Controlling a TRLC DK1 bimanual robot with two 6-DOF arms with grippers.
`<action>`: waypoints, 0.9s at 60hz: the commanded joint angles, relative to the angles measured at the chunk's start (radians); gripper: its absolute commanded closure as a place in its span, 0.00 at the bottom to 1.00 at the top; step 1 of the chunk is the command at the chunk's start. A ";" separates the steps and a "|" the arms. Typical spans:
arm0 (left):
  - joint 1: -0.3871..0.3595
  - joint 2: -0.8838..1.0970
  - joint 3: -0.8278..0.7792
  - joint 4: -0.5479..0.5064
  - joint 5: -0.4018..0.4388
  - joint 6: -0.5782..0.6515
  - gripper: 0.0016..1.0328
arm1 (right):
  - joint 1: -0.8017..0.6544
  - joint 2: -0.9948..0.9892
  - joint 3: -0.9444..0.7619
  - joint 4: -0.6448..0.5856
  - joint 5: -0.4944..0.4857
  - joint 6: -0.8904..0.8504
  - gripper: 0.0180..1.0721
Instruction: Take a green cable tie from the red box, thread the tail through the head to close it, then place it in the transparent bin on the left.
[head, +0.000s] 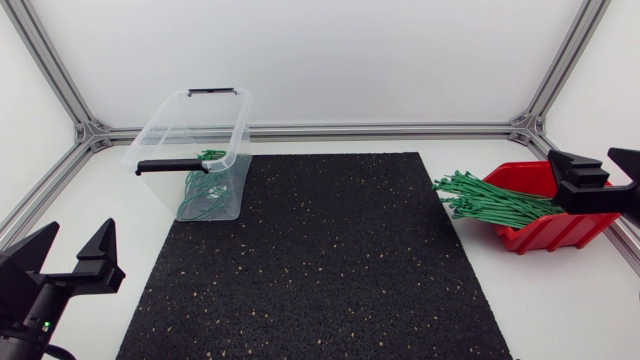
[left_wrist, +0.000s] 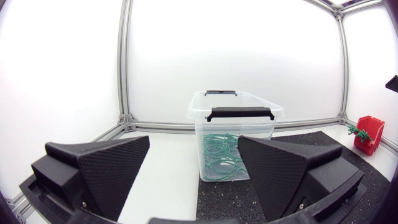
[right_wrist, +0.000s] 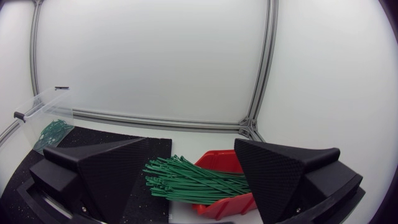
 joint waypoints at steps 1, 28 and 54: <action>0.002 -0.010 -0.041 -0.014 0.004 -0.011 0.04 | -0.028 0.096 0.096 -0.062 -0.006 -0.056 0.05; 0.003 -0.010 -0.041 -0.014 0.002 -0.011 0.04 | -0.149 0.473 0.349 -0.377 -0.217 -0.495 0.12; 0.003 -0.010 -0.041 -0.014 0.002 -0.011 0.04 | -0.175 0.568 0.218 -0.377 -0.247 -0.983 0.14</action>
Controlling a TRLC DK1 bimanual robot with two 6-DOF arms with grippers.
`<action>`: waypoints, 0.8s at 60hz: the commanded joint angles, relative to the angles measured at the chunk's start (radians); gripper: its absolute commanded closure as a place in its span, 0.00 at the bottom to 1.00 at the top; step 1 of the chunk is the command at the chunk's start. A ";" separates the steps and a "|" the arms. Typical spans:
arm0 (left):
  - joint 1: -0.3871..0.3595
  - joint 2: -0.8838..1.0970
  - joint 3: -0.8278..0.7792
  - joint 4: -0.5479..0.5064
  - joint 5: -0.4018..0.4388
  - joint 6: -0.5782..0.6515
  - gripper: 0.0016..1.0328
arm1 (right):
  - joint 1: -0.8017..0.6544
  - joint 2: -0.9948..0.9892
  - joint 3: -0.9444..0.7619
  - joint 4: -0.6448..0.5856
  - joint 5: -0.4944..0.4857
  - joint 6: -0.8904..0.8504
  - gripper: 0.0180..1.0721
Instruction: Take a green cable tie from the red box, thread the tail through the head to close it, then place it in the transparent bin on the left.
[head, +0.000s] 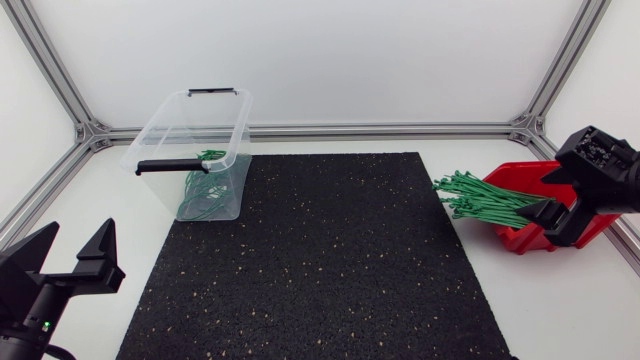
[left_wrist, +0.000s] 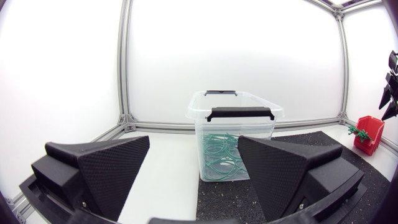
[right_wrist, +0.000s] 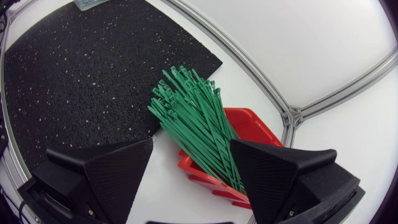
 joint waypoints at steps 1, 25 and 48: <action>0.003 -0.010 -0.041 -0.014 0.002 -0.010 0.04 | -0.010 0.015 -0.066 0.023 -0.004 -0.121 0.15; 0.002 -0.010 -0.041 -0.014 0.004 -0.010 0.04 | 0.011 0.066 -0.252 0.270 0.049 -0.345 0.32; 0.003 -0.010 -0.041 -0.014 0.004 -0.010 0.04 | 0.059 0.143 -0.324 0.459 0.067 -0.403 0.61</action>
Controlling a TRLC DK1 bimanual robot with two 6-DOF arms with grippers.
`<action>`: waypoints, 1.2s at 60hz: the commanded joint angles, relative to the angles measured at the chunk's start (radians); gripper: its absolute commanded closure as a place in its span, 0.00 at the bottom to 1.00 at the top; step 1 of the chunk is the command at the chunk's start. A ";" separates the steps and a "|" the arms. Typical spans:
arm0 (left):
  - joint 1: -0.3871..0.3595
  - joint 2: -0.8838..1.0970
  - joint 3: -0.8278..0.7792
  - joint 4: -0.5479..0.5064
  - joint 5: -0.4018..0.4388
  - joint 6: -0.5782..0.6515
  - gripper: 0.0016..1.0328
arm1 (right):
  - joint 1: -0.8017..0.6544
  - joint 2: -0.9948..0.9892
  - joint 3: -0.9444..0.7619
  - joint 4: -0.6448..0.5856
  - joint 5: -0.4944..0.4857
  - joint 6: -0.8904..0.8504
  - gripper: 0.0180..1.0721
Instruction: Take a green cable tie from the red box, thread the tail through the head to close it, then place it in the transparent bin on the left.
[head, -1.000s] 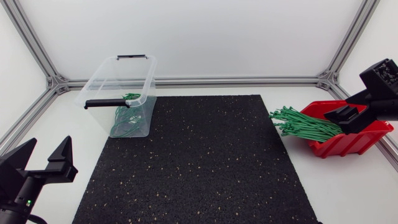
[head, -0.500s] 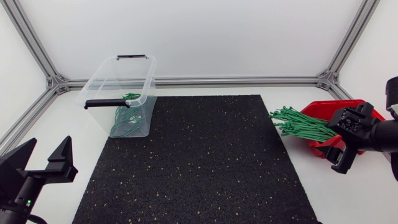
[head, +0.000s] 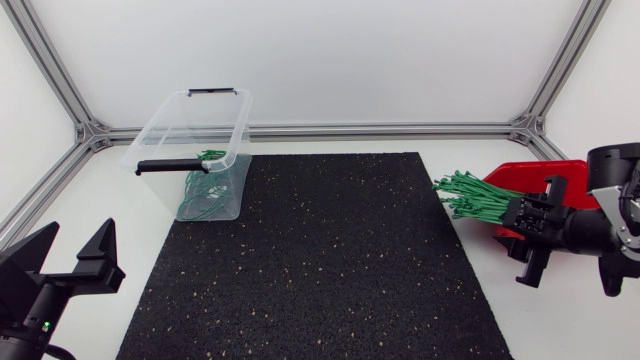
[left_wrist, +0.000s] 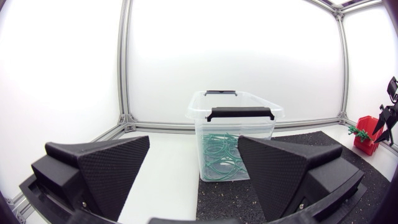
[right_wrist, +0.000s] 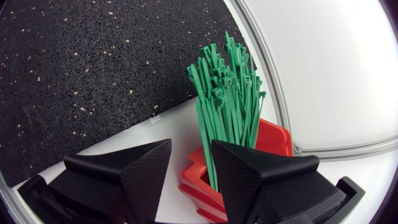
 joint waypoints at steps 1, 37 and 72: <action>0.003 -0.010 -0.041 -0.014 0.002 -0.010 0.04 | 0.016 0.029 -0.028 0.035 0.011 -0.032 0.61; 0.003 -0.008 -0.041 -0.013 0.002 -0.010 0.04 | 0.028 0.181 -0.001 0.180 0.034 -0.042 0.63; 0.002 -0.008 -0.041 -0.014 0.004 -0.010 0.04 | 0.018 0.032 0.018 0.022 0.021 -0.093 0.74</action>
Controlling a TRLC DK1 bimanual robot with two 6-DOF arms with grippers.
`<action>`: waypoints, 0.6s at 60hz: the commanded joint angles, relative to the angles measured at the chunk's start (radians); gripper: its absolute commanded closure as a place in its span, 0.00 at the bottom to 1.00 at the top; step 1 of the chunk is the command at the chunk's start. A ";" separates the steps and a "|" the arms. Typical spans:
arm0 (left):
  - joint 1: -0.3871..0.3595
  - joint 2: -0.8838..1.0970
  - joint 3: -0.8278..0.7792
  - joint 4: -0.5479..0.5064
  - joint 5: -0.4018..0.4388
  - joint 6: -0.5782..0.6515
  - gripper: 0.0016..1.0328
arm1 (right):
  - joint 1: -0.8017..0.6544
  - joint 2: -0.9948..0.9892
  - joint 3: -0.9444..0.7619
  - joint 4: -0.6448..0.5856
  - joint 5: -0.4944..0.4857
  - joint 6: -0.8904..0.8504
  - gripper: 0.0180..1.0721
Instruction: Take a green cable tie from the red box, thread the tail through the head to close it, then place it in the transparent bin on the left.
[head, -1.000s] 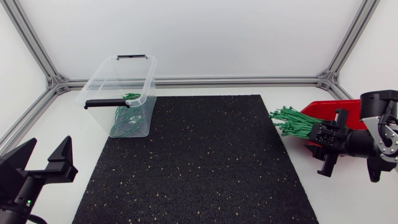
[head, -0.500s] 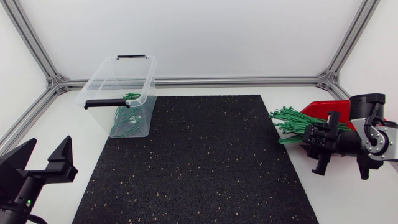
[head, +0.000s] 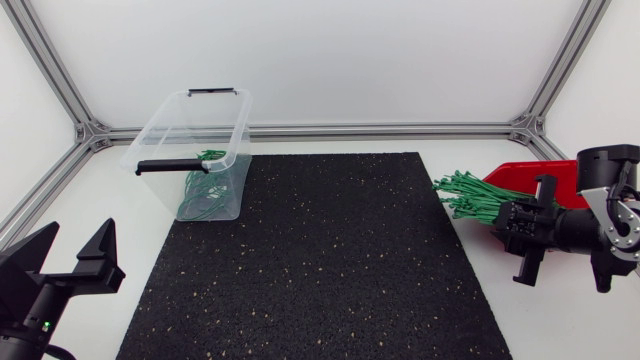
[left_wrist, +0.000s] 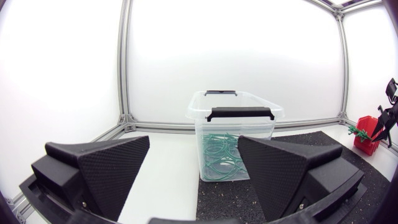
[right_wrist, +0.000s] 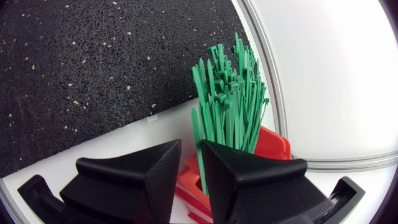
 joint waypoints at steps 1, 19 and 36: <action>0.001 -0.008 -0.041 -0.014 0.002 -0.010 0.04 | -0.004 -0.008 0.025 -0.031 -0.009 -0.031 0.75; 0.001 -0.008 -0.041 -0.014 0.002 -0.010 0.04 | -0.006 0.037 0.039 -0.028 -0.021 -0.031 0.85; 0.001 -0.008 -0.041 -0.014 0.004 -0.010 0.04 | -0.012 0.060 0.037 -0.020 0.002 -0.043 0.88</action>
